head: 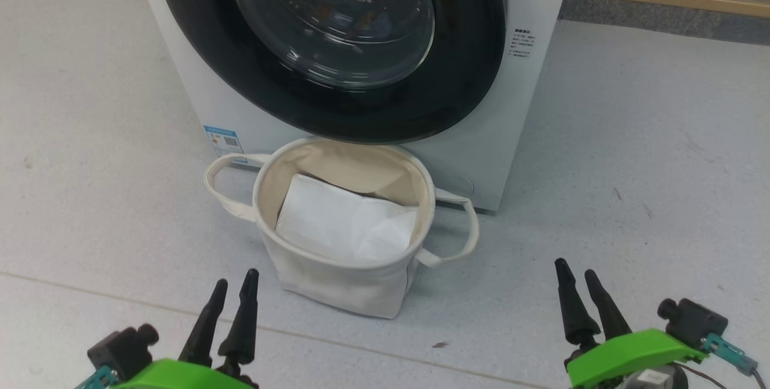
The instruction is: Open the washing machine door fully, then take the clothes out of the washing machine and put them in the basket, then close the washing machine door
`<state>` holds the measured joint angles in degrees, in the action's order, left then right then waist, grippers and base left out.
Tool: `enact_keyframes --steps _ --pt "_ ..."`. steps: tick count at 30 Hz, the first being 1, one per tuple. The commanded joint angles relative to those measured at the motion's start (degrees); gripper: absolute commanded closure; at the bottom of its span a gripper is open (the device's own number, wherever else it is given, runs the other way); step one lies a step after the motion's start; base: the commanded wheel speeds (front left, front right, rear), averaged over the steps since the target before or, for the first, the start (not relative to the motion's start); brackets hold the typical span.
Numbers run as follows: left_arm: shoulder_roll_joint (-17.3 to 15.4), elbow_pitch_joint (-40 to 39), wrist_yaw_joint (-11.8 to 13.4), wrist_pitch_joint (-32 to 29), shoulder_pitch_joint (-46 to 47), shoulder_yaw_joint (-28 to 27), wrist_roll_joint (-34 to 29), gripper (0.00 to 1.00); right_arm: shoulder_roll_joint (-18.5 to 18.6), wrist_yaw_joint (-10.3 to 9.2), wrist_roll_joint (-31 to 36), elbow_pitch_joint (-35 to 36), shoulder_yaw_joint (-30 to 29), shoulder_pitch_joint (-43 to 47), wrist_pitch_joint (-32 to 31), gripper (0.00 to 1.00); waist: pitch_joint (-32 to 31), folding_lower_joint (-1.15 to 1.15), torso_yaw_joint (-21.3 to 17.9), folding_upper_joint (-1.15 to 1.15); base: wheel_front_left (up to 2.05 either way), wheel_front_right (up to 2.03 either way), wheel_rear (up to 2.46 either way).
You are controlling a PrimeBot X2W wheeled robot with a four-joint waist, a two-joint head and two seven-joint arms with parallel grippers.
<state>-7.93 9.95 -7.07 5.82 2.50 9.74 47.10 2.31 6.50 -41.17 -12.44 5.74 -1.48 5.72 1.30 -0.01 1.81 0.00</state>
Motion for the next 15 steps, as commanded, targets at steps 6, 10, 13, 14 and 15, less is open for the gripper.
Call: enact_keyframes --steps 6,10,13,14,15 --pt "-1.64 -2.73 -0.26 1.87 2.76 -0.28 -4.85 0.00 0.33 0.66 5.44 2.61 2.08 -2.99 1.89 0.00 0.08 0.00 0.23 0.00 0.00 0.00 0.00" --pt "-1.91 -2.99 -0.27 2.54 2.92 0.12 -7.39 0.00 0.35 0.69 8.17 3.04 2.64 -3.12 2.58 0.00 0.11 0.00 0.33 0.00 0.00 0.00 0.00" --pt "-2.12 -3.09 -0.28 3.04 3.00 0.40 -9.26 0.00 0.37 0.71 10.20 3.47 2.76 -3.17 3.09 0.00 0.15 0.00 0.37 0.00 0.00 0.00 0.00" --pt "-2.21 -3.06 -0.29 3.21 3.03 0.41 -9.86 0.00 0.37 0.72 10.93 3.61 2.72 -3.17 3.26 0.00 0.17 0.00 0.38 0.00 0.00 0.00 0.00" --pt "-2.30 -3.01 -0.29 3.38 3.08 0.42 -10.47 0.00 0.38 0.73 11.68 3.73 2.67 -3.18 3.43 0.00 0.19 0.00 0.39 0.00 0.00 0.00 0.00"
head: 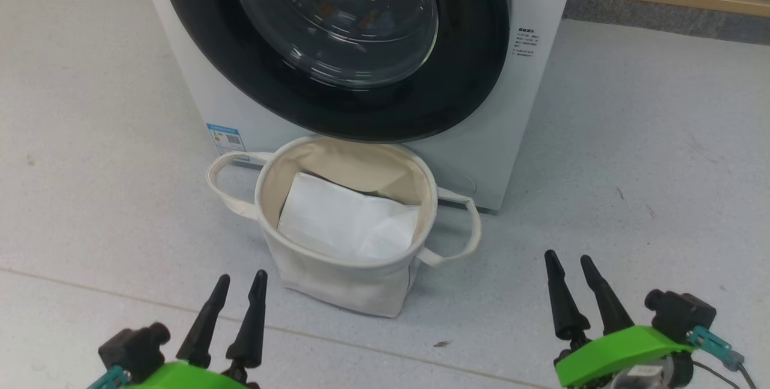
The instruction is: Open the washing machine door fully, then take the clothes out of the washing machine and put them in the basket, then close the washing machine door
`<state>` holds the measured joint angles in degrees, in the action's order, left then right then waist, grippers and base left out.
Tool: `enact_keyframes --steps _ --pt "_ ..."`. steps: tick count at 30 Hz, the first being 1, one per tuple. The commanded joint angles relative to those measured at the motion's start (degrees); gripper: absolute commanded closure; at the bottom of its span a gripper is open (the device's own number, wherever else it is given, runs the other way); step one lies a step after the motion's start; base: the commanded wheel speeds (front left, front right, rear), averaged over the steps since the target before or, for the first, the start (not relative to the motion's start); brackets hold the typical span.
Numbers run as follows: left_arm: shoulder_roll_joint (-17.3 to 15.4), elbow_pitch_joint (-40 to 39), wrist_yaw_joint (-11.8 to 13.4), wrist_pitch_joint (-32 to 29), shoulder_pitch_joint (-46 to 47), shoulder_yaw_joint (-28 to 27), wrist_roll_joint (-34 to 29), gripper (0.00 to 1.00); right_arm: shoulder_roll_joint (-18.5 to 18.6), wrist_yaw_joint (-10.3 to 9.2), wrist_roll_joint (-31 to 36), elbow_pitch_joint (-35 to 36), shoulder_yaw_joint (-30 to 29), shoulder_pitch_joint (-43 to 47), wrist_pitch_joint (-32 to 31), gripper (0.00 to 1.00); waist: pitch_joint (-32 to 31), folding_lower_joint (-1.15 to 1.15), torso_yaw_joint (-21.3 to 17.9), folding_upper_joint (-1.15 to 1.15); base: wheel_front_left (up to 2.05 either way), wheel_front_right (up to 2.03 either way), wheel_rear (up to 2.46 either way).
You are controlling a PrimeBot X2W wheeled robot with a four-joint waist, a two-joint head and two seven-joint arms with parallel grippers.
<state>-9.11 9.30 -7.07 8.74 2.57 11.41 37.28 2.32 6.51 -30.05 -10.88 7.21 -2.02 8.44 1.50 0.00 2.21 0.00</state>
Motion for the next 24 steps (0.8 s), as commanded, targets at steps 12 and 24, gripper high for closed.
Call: enact_keyframes --steps 12,24 --pt "-2.56 -2.89 -0.34 2.63 3.81 0.02 -7.86 0.00 0.44 0.82 11.62 4.60 0.02 -2.17 2.53 0.00 0.38 0.00 0.03 0.00 0.00 0.00 0.00" --pt "-3.30 -2.53 -0.38 4.47 4.40 0.33 -14.15 0.00 0.50 0.90 19.69 6.93 -0.39 -1.21 4.05 0.00 0.44 0.00 -0.40 0.00 0.00 0.00 0.00"
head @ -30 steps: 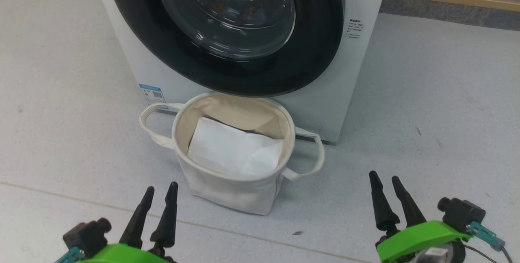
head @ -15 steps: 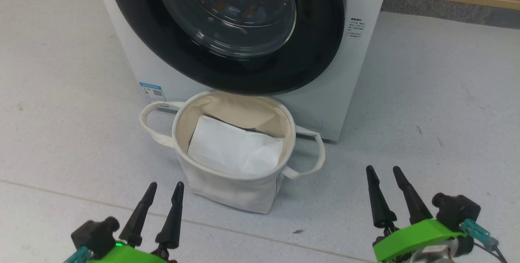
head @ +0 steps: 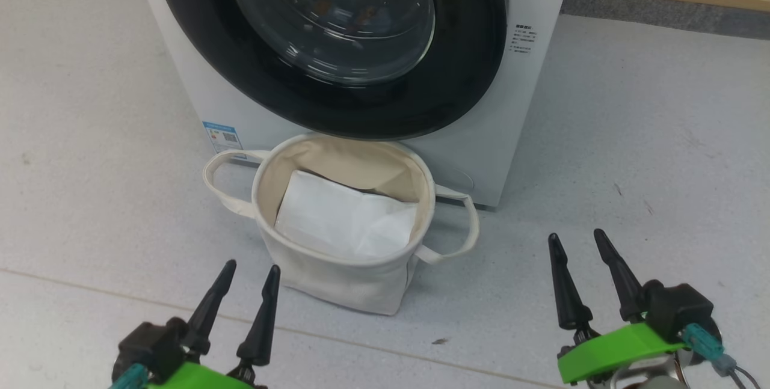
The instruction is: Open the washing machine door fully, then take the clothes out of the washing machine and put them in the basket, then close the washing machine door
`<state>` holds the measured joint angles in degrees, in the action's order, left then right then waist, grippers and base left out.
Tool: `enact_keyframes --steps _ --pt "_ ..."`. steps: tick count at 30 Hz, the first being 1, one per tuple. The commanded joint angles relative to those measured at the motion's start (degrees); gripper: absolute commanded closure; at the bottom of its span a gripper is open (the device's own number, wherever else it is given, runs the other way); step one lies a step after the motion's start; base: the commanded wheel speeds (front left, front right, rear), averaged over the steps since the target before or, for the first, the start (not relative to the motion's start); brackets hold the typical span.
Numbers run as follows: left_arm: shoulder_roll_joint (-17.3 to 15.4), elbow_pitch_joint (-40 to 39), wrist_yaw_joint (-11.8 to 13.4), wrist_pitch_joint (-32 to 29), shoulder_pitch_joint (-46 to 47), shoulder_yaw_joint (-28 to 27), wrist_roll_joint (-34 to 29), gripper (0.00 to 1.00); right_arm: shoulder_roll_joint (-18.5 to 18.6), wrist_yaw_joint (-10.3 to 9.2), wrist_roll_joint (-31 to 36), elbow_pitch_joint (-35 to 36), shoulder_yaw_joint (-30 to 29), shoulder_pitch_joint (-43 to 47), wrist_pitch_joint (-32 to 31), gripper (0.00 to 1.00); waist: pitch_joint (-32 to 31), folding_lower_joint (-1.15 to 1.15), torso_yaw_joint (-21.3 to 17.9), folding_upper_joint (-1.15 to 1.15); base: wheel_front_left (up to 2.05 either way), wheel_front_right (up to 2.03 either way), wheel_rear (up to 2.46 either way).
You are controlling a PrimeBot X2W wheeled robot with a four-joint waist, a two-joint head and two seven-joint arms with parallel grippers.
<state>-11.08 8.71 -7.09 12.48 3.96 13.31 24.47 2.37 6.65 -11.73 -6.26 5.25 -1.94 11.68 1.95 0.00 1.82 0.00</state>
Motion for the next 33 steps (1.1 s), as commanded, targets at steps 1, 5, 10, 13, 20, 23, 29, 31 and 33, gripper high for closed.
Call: enact_keyframes --steps 1,5,10,13,20,23,29,31,33 --pt "-1.34 -1.88 -0.36 0.90 3.04 -1.46 -1.91 0.00 0.46 0.76 1.95 2.43 1.71 -1.24 0.97 0.00 -0.05 0.00 -0.03 0.00 0.00 0.00 0.00" --pt "-1.50 -1.74 -0.37 1.57 3.19 -1.03 -4.17 0.00 0.48 0.79 4.30 2.86 2.09 -1.16 1.61 0.00 -0.10 0.00 -0.06 0.00 0.00 0.00 0.00" --pt "-1.72 -2.02 -0.39 2.41 3.26 -0.59 -7.17 0.00 0.51 0.83 7.39 3.38 2.47 -1.04 2.37 0.00 -0.23 0.00 0.01 0.00 0.00 0.00 0.00" --pt "-1.65 -1.90 -0.40 2.52 3.19 -0.88 -7.60 0.00 0.51 0.84 7.29 3.20 2.32 -0.95 2.35 0.00 -0.35 0.00 0.02 0.00 0.00 0.00 0.00" --pt "-1.19 -0.79 -0.40 2.52 3.20 -3.04 -7.45 0.00 0.51 0.84 6.28 2.50 -0.38 -0.98 2.10 0.00 -0.07 0.00 0.00 0.00 0.00 0.00 0.00" --pt "-1.13 -0.66 -0.40 2.52 3.46 -3.34 -7.40 0.00 0.51 0.84 6.14 2.40 -1.04 -1.21 2.09 0.00 0.40 0.00 0.08 0.00 0.00 0.00 0.00" --pt "-1.54 -0.89 -0.40 2.52 3.91 -3.11 -6.68 0.00 0.51 0.84 5.17 2.20 -1.38 -1.85 2.19 0.00 1.53 0.00 0.51 0.00 0.00 0.00 0.00" --pt "-1.81 -1.25 -0.40 2.52 3.93 -3.18 -6.36 0.00 0.51 0.84 4.08 2.01 -1.51 -2.38 2.34 0.00 2.02 0.00 0.70 0.00 0.00 0.00 0.00" --pt "-2.20 -1.60 -0.40 2.52 3.86 -3.38 -6.01 0.00 0.51 0.84 2.78 1.62 -1.71 -3.40 2.57 0.49 2.68 0.00 0.87 0.00 0.00 0.00 0.00"
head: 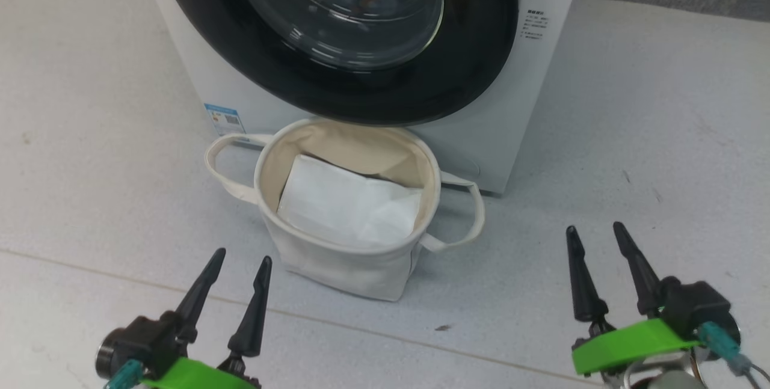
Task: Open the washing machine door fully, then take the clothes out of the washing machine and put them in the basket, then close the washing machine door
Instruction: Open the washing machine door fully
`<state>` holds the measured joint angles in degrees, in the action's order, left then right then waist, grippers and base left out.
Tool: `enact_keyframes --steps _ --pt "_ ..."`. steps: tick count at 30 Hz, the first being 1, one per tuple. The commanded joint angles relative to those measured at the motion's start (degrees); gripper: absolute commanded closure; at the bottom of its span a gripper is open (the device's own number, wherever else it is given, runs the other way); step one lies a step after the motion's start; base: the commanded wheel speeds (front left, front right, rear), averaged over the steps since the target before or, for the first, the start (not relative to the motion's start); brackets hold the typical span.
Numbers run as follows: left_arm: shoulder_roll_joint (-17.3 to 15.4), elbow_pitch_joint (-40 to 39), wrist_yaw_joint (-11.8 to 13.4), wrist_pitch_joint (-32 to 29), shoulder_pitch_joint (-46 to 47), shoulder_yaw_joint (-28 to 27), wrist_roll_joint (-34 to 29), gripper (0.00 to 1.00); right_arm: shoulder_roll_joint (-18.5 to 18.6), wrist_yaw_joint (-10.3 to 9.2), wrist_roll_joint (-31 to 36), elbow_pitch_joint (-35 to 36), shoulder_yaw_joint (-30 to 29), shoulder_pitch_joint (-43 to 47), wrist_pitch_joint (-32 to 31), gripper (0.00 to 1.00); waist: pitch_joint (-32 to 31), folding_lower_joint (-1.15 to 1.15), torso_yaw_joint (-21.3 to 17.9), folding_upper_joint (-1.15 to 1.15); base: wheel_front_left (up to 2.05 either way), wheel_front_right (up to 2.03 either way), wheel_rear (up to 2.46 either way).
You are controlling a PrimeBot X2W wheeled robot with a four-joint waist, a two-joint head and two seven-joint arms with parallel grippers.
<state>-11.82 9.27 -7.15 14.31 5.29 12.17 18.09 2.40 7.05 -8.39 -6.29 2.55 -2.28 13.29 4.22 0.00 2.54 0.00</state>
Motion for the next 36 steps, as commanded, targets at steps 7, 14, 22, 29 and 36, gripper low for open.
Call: enact_keyframes --steps 7,14,22,29,36 --pt "-2.83 -5.03 -0.34 0.69 2.72 -2.78 1.66 0.00 0.48 0.44 -9.61 -1.26 -1.28 -8.22 1.56 1.00 3.19 0.00 1.48 0.00 0.00 0.00 0.00" --pt "-5.24 -9.79 -0.34 0.69 3.56 -3.23 3.61 0.00 0.48 0.44 -18.47 -4.54 -6.41 -16.64 1.69 1.00 8.53 0.00 4.60 0.00 0.00 0.00 0.00" --pt "-7.46 -12.15 -0.34 0.69 5.70 -3.61 5.38 0.00 0.48 0.44 -32.03 -7.22 -10.80 -26.85 1.70 1.00 14.80 0.00 7.68 0.00 0.00 0.00 0.00" --pt "-7.95 -12.45 -0.34 0.69 6.97 -3.69 6.45 0.00 0.48 0.44 -41.16 -10.09 -11.16 -35.71 1.44 1.00 17.48 0.00 8.64 0.00 0.00 0.00 0.00" --pt "-7.67 -13.32 -0.34 0.69 7.49 -3.49 7.39 0.00 3.42 0.44 -45.61 -16.28 -13.59 -47.78 -3.72 1.00 19.93 0.00 9.92 0.00 0.00 0.00 0.00"
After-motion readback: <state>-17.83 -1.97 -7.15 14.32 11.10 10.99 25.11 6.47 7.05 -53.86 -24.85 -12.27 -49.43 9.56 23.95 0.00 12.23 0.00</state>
